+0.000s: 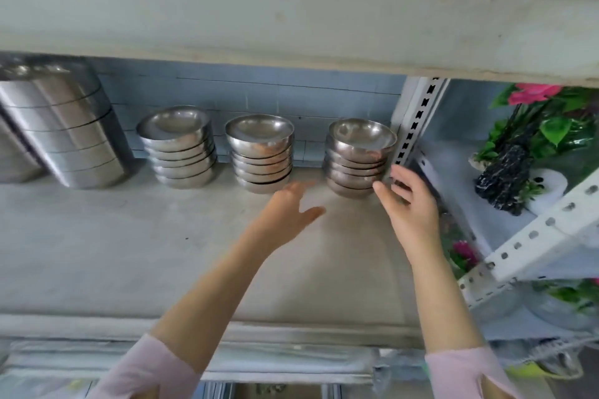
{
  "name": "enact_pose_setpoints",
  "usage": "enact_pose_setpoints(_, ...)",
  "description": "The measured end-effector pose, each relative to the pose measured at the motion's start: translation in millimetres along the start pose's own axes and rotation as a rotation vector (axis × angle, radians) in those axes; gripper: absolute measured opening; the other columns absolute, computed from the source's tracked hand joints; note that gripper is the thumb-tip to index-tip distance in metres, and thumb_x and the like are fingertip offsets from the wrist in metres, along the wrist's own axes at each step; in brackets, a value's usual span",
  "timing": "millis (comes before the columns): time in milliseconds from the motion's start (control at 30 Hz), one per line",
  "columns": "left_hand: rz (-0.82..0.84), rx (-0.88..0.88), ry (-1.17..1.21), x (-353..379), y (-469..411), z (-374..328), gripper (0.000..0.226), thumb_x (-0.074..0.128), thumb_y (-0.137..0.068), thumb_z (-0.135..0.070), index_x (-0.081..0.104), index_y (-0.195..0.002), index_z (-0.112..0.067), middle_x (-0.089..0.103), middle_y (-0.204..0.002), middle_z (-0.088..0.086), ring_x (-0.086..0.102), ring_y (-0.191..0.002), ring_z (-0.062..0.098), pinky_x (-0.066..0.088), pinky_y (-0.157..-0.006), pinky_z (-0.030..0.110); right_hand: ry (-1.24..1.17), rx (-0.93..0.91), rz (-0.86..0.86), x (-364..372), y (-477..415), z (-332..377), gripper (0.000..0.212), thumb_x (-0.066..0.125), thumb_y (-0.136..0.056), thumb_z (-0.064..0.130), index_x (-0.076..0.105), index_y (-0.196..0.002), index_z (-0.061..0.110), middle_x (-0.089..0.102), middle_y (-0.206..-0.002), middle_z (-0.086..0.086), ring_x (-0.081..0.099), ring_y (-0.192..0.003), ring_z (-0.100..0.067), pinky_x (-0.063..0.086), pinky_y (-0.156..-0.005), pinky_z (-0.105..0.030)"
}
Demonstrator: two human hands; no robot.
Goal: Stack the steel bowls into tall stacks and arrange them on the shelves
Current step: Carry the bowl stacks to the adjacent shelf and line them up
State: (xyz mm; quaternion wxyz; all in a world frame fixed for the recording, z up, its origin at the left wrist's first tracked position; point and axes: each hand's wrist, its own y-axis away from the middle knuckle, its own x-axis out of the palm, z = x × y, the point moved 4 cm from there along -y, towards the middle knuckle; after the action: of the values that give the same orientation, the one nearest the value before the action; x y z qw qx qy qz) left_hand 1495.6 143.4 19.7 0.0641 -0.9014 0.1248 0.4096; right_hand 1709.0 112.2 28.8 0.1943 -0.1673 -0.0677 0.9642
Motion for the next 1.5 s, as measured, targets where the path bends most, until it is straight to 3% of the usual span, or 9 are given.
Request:
enact_pose_setpoints(100,-0.046,0.071,-0.080,-32.4,57.4,30.8,0.045,0.064,-0.091,-0.032,0.056,-0.132,-0.016,0.057,-0.135,-0.001,0.054,-0.123,0.017,0.033,-0.097,0.015,0.141,-0.197,0.049,25.7,44.9,23.7,0.031,0.072,-0.087,0.024,0.065,-0.118,0.024,0.064,-0.117,0.013,0.060,-0.110,-0.009,0.048,-0.099,-0.031)
enact_pose_setpoints(300,-0.247,-0.070,-0.283,-130.2,191.1,125.7,0.040,0.059,-0.094,-0.032,0.058,-0.132,-0.021,0.051,-0.143,-0.004,0.051,-0.126,0.021,0.039,-0.106,0.032,0.356,-0.513,0.251,139.6,130.0,97.2,0.032,0.073,-0.086,0.021,0.069,-0.117,0.013,0.069,-0.115,0.000,0.060,-0.109,-0.020,0.043,-0.096,-0.028)
enact_pose_setpoints(433,-0.335,-0.228,-0.379,-200.0,293.9,183.0,0.043,0.055,-0.096,-0.033,0.052,-0.138,-0.023,0.043,-0.149,-0.005,0.044,-0.133,0.021,0.034,-0.108,0.030,0.334,-0.675,0.392,241.9,201.9,143.6,0.039,0.076,-0.085,0.021,0.067,-0.121,0.011,0.067,-0.123,-0.006,0.057,-0.117,-0.024,0.037,-0.105,-0.029)
enact_pose_setpoints(767,-0.721,-0.483,-0.405,-322.3,482.0,301.6,0.039,0.067,-0.089,-0.025,0.062,-0.128,-0.017,0.057,-0.136,0.002,0.053,-0.123,0.029,0.045,-0.103,0.047,0.158,-0.869,0.609,433.3,329.6,241.8,0.046,0.067,-0.089,0.031,0.062,-0.127,0.007,0.063,-0.132,-0.010,0.054,-0.125,-0.029,0.038,-0.110,-0.041)
enact_pose_setpoints(867,-0.785,-0.560,-0.415,-351.4,510.5,338.0,0.040,0.067,-0.089,-0.028,0.062,-0.127,-0.019,0.056,-0.137,0.003,0.050,-0.126,0.031,0.042,-0.104,0.047,0.130,-0.891,0.671,491.9,347.9,266.6,0.055,0.054,-0.088,0.045,0.062,-0.128,0.009,0.063,-0.132,-0.007,0.054,-0.126,-0.025,0.037,-0.111,-0.038)
enact_pose_setpoints(1100,-0.889,-0.648,-0.362,-454.8,522.7,448.6,0.044,0.066,-0.090,-0.026,0.058,-0.132,-0.017,0.056,-0.138,0.001,0.050,-0.128,0.024,0.037,-0.107,0.036,-0.007,-0.852,0.737,655.1,360.5,324.4,0.055,0.052,-0.087,0.046,0.062,-0.127,0.009,0.063,-0.131,-0.007,0.053,-0.126,-0.024,0.037,-0.111,-0.037)
enact_pose_setpoints(1333,-0.939,-0.675,-0.301,-576.9,495.8,562.2,0.050,0.064,-0.091,-0.027,0.051,-0.138,-0.016,0.052,-0.141,0.002,0.048,-0.129,0.022,0.037,-0.110,0.038,-0.105,-0.729,0.834,821.3,353.0,395.6,0.037,0.068,-0.092,0.021,0.062,-0.127,0.013,0.063,-0.129,-0.002,0.055,-0.123,-0.017,0.032,-0.100,-0.014)
enact_pose_setpoints(1400,-0.968,-0.696,-0.277,-599.0,498.8,591.9,0.051,0.063,-0.091,-0.028,0.050,-0.139,-0.016,0.053,-0.140,0.001,0.049,-0.127,0.022,0.038,-0.109,0.038,-0.080,-0.756,0.867,861.2,357.8,414.5,0.039,0.068,-0.092,0.023,0.062,-0.128,0.012,0.064,-0.128,-0.004,0.056,-0.122,-0.019,0.033,-0.100,-0.016)
enact_pose_setpoints(1500,-1.000,-0.739,-0.205,-624.8,503.8,635.1,0.052,0.063,-0.092,-0.028,0.048,-0.140,-0.016,0.052,-0.140,0.002,0.047,-0.128,0.021,0.034,-0.106,0.031,0.095,-0.944,0.920,913.8,365.4,438.8,0.050,0.065,-0.090,0.033,0.056,-0.136,0.015,0.058,-0.136,-0.005,0.052,-0.126,-0.026,0.036,-0.106,-0.032)
